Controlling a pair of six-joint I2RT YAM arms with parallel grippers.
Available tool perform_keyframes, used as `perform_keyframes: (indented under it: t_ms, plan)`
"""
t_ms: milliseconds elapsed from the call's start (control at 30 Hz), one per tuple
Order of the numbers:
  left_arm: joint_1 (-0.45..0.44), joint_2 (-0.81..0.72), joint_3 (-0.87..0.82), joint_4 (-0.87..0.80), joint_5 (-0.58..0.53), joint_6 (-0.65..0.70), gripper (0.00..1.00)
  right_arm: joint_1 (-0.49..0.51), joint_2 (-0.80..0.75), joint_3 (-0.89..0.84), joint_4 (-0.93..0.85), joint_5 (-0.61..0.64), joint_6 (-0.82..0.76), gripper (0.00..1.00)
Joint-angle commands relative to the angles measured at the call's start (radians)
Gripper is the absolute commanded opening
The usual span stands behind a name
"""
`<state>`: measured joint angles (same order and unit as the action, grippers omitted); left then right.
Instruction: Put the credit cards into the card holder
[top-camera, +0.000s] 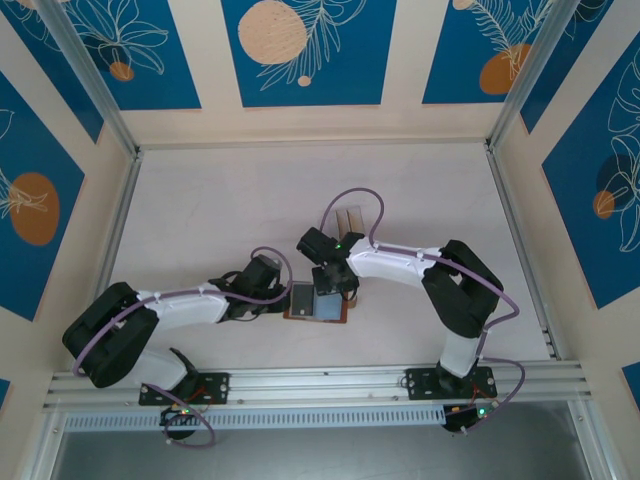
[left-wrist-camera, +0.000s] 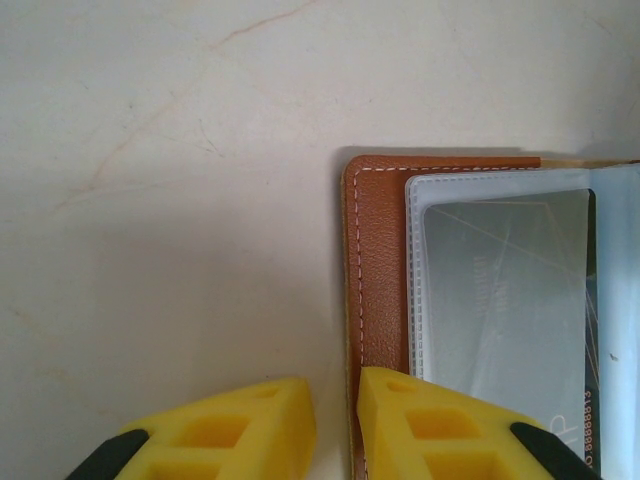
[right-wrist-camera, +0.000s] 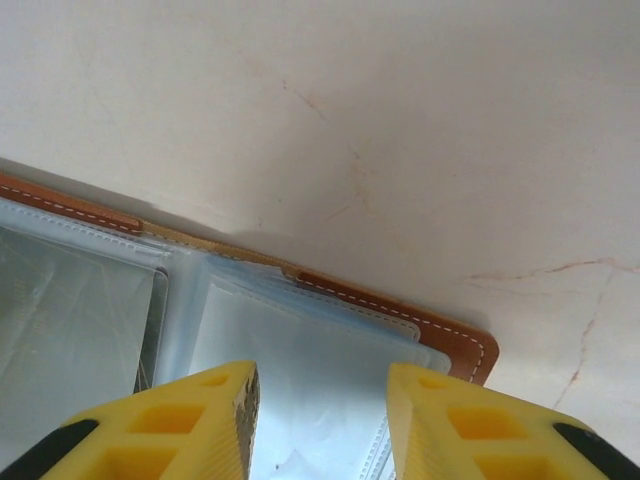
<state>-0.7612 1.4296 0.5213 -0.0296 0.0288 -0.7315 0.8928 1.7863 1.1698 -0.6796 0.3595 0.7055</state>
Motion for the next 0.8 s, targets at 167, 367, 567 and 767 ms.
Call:
perform_keyframes:
  t_ms: [167,367,567,767]
  plan:
    - [-0.002,0.095,-0.060,-0.058,-0.006,0.001,0.24,0.006,0.049,0.002,-0.019,0.026,0.000,0.36]
    - [-0.002,0.092,-0.060,-0.064,-0.007,0.001,0.24,0.015,0.081,-0.022,-0.014,0.035,0.022,0.33]
    - [-0.001,0.096,-0.057,-0.063,-0.007,0.008,0.24,0.018,0.085,-0.054,0.016,0.014,0.040,0.21]
    - [-0.003,0.110,-0.055,-0.056,-0.001,0.023,0.24,0.025,0.049,-0.028,0.000,0.030,0.019,0.04]
